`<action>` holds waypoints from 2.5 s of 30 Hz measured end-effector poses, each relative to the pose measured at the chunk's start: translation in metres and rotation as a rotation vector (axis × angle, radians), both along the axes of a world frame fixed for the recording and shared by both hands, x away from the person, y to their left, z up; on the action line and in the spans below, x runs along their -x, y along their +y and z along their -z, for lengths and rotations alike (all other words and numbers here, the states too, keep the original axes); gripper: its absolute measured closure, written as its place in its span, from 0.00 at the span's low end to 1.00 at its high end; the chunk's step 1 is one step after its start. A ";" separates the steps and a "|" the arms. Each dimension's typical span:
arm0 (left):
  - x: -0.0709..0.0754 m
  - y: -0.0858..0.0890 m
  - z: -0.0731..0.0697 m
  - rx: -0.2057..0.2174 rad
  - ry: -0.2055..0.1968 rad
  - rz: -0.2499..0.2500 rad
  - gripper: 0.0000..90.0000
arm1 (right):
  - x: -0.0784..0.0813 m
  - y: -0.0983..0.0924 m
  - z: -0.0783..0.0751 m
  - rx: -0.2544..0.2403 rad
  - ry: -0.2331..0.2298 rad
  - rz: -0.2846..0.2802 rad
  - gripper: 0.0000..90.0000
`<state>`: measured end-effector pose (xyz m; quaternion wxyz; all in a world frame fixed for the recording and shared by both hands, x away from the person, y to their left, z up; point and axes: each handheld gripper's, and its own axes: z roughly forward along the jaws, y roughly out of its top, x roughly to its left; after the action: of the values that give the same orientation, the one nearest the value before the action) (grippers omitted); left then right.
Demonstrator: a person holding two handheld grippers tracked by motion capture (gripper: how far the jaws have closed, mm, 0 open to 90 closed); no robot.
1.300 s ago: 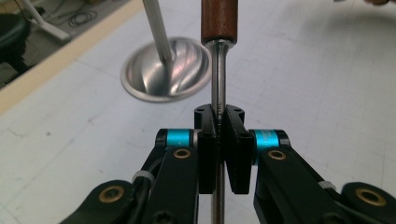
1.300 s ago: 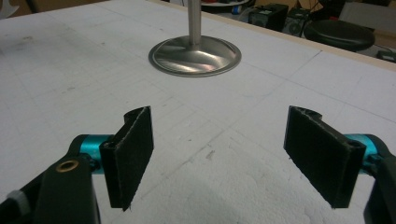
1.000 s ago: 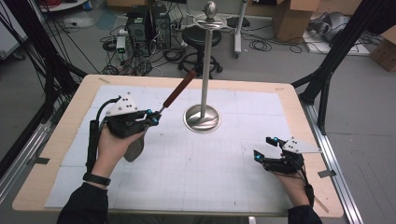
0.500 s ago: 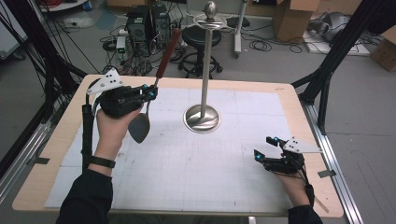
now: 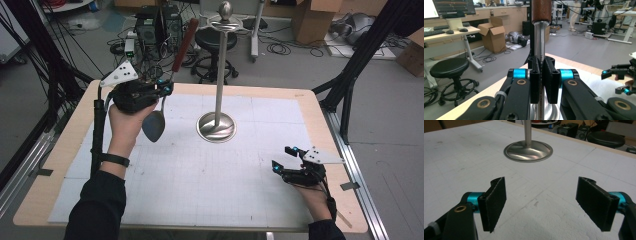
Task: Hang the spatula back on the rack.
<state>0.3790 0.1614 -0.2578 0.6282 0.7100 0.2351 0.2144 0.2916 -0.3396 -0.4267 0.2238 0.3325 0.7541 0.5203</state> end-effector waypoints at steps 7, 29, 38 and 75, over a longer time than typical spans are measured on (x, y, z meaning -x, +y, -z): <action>-0.008 -0.005 -0.001 -0.008 0.013 0.006 0.94 | 0.000 -0.001 0.000 -0.003 -0.001 0.001 0.26; -0.016 -0.025 0.007 -0.017 0.011 0.036 0.94 | 0.000 -0.001 0.000 -0.005 -0.004 0.001 0.27; -0.019 -0.045 0.009 -0.065 -0.019 0.000 0.94 | 0.000 -0.001 0.000 -0.005 0.003 -0.001 0.27; -0.034 -0.074 0.013 -0.120 0.021 -0.093 0.66 | -0.001 0.001 0.002 0.001 0.009 -0.011 0.27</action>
<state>0.4125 0.0878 -0.2711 0.5715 0.7367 0.2612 0.2499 0.2927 -0.3390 -0.4282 0.2175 0.3307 0.7571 0.5197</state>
